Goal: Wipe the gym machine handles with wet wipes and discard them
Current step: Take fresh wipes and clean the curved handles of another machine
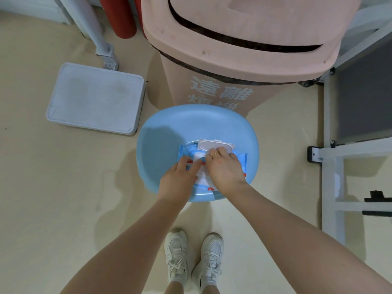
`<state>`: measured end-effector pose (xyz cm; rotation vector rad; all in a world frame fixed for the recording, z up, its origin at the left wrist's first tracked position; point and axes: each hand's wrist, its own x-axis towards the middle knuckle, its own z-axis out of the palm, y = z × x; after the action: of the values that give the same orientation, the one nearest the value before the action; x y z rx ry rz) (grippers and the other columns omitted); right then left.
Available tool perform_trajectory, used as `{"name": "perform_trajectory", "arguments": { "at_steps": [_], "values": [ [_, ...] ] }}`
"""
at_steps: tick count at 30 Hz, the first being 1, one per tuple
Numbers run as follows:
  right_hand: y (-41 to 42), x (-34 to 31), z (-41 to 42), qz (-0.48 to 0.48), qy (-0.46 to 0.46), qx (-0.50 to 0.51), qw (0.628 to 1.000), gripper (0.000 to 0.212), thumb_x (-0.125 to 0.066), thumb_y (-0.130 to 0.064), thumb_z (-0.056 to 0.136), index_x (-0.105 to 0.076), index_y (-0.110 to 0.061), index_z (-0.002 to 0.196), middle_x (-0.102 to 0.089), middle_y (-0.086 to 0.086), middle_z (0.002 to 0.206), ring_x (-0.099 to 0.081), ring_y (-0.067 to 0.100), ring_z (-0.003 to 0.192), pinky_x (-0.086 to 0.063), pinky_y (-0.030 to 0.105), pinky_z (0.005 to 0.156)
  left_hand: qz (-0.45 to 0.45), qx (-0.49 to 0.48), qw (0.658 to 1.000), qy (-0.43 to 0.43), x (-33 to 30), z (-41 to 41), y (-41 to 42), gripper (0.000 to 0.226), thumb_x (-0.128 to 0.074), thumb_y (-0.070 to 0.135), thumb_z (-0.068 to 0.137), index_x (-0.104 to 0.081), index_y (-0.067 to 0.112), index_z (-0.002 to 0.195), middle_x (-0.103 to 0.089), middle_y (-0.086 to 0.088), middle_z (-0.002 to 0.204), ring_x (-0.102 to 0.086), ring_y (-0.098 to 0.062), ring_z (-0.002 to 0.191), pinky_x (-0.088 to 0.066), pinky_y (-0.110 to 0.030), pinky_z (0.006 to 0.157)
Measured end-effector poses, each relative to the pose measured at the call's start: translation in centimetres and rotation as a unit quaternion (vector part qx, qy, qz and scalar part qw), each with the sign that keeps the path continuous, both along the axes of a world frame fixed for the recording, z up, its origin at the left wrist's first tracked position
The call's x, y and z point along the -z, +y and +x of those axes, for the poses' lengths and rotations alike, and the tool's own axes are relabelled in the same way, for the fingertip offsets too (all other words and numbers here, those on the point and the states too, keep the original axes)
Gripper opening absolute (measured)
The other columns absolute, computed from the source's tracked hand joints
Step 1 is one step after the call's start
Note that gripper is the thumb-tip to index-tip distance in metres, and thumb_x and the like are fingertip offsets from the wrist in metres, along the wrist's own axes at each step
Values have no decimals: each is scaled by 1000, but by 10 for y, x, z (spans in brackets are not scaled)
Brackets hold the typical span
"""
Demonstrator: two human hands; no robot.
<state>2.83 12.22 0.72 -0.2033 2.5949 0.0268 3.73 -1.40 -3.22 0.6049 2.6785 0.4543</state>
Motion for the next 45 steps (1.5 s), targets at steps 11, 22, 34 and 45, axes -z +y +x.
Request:
{"name": "perform_trajectory", "arguments": {
  "at_steps": [11, 22, 34, 45],
  "values": [
    [40, 4, 6, -230, -66, 55, 969, 15, -38, -14, 88, -47, -21, 78, -48, -4, 86, -33, 18, 91, -29, 32, 76, -54, -12, 998, -17, -15, 3, 6, 59, -71, 22, 74, -53, 33, 128, -56, -2, 119, -64, -19, 92, -47, -27, 53],
    [13, 0, -7, -127, -10, 161, 979, 17, -52, -21, 89, -64, -10, 91, -58, 9, 101, -54, 30, 95, -42, 33, 66, -89, -31, 994, -62, -16, 6, 8, 52, -46, 27, 94, -28, 41, 141, -34, 4, 140, -47, -16, 119, -45, -30, 72],
    [24, -9, 3, -86, -75, 52, 992, 29, -36, -26, 98, -52, -5, 109, -51, 12, 118, -39, 30, 116, -36, 38, 86, -50, -58, 994, -72, -18, 8, 8, 51, -54, 21, 90, -39, 36, 137, -43, -1, 135, -51, -22, 114, -48, -35, 68],
    [6, -3, 4, -56, -11, 117, 991, 27, -38, -15, 96, -60, -5, 109, -51, 11, 117, -40, 29, 116, -37, 35, 80, -59, -53, 994, -72, -17, 8, 9, 47, -45, 30, 94, -35, 39, 139, -39, 3, 137, -47, -19, 118, -47, -31, 73]
  ]
}}
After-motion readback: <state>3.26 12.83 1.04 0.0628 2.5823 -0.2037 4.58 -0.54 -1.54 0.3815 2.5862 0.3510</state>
